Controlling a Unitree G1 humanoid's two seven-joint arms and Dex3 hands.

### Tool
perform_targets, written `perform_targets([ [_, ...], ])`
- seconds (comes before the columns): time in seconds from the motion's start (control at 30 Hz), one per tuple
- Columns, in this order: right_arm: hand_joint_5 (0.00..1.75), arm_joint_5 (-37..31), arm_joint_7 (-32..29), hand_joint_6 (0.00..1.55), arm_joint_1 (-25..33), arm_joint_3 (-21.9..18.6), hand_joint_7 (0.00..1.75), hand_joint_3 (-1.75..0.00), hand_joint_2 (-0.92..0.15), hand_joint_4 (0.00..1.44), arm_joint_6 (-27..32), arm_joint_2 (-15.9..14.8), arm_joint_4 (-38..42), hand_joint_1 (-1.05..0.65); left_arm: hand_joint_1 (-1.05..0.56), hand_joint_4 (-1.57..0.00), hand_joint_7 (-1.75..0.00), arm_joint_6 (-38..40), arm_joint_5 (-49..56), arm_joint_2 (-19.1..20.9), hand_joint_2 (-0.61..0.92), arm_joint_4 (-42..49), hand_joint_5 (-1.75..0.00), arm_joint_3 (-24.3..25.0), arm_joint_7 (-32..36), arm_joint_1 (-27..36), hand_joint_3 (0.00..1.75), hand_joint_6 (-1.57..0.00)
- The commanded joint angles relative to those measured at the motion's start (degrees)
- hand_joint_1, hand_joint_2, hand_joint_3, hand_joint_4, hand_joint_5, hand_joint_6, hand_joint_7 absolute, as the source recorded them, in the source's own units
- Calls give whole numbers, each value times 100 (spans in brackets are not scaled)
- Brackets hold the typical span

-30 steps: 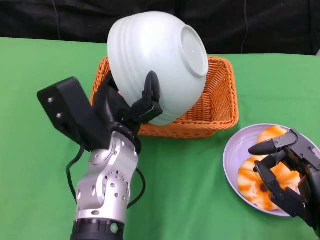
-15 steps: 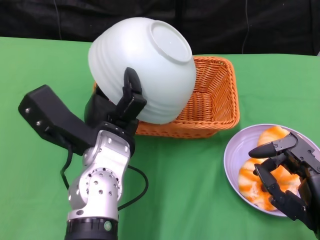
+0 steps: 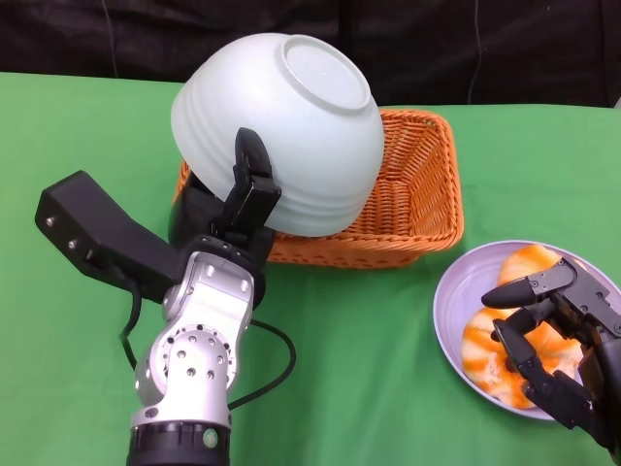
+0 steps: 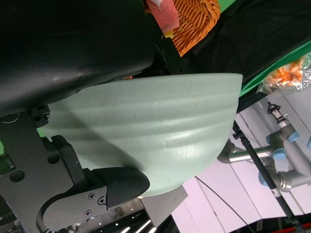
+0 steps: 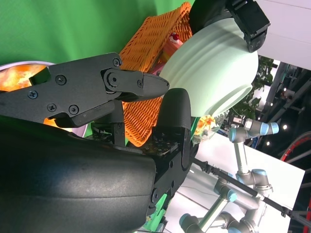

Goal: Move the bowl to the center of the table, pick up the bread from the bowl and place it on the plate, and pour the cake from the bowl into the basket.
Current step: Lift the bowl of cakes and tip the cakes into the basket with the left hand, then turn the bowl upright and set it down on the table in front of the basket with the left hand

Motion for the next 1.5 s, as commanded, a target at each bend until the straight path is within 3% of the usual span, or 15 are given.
perform_targets([
  [0.03, 155, 58, -3, 38, 21, -9, 128, -48, -88, 40, 48, -37, -87, -21, -24, -110, -175, -193, 212, -336, 37, -252, -175, -120, -256, -274, 159, -85],
  [0.3, 155, 67, 11, 38, -10, -23, 129, -49, -87, 40, 48, -65, -53, -19, -23, -108, -175, -387, 832, -132, 29, -600, -175, -476, -844, -36, 171, -90],
  [0.83, 154, 22, 4, 37, -15, -41, 128, -52, -86, 39, 60, -89, -42, -16, -24, -110, -175, -532, 1964, 135, 28, -1454, -175, -976, -1695, 426, 170, -90],
  [1.13, 155, 72, 21, 36, -77, -53, 127, -52, -87, 38, 52, -96, 28, -14, -22, -110, -175, -1024, 3684, 804, 22, -1819, -175, -1606, -1940, 904, 170, -90],
  [1.5, 156, 55, 12, 36, -84, -60, 129, -55, -85, 37, 67, -100, 45, -13, -16, -106, -174, -2266, 5424, 1574, 21, -1694, -175, -1923, -2029, 1316, 174, -89],
])
